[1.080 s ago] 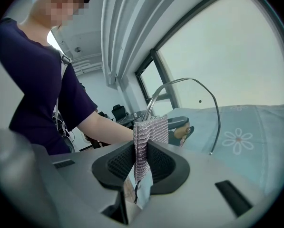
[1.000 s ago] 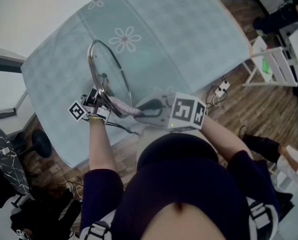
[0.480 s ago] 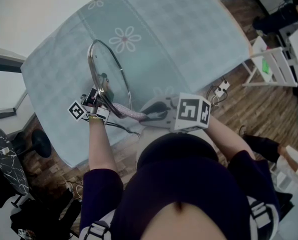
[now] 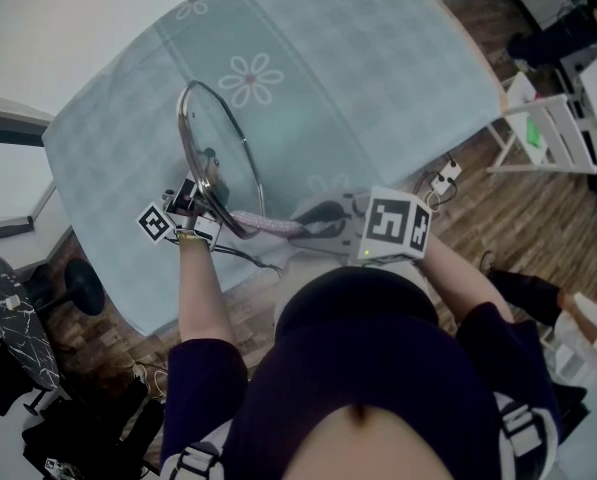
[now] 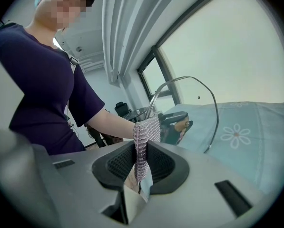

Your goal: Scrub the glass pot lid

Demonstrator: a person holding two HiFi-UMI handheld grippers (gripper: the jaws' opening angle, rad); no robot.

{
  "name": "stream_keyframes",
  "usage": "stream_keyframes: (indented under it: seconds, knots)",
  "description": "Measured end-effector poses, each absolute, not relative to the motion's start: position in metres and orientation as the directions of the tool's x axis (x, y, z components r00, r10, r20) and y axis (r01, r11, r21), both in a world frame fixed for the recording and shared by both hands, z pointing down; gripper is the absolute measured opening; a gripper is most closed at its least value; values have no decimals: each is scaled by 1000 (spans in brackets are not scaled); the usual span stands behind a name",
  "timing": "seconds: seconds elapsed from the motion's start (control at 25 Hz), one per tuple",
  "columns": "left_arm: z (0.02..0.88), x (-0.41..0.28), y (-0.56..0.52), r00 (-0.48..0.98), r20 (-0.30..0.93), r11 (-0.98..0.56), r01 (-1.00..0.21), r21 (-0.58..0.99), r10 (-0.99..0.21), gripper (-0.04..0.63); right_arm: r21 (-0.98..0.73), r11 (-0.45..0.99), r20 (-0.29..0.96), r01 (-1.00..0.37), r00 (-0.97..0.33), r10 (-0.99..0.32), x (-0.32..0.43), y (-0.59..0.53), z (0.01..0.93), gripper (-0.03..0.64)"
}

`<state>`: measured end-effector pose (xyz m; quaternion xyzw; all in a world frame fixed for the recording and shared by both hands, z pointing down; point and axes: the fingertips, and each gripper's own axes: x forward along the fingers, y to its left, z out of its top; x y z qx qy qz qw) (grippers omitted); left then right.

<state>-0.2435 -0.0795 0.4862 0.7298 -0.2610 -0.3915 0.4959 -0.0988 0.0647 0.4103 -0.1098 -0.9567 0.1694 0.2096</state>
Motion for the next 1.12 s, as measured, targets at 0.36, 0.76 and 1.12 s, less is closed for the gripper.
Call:
stream_keyframes:
  seconds: [0.36,0.76,1.12]
  knots:
    - [487,-243,-80,557,-310,-372,3,928,-770,166,-336,942,420,-14,-897,136,-91,22,428,78]
    - [486,-244,-79,560,-307,-373,-4,928,-770,166,-263,956,491,-129,-871,18,-108,-26,456,77]
    - [484,-244,-79,562,-305,-374,-8,927,-769,166,-226,949,497,-220,-864,-82,-132,-70,472,77]
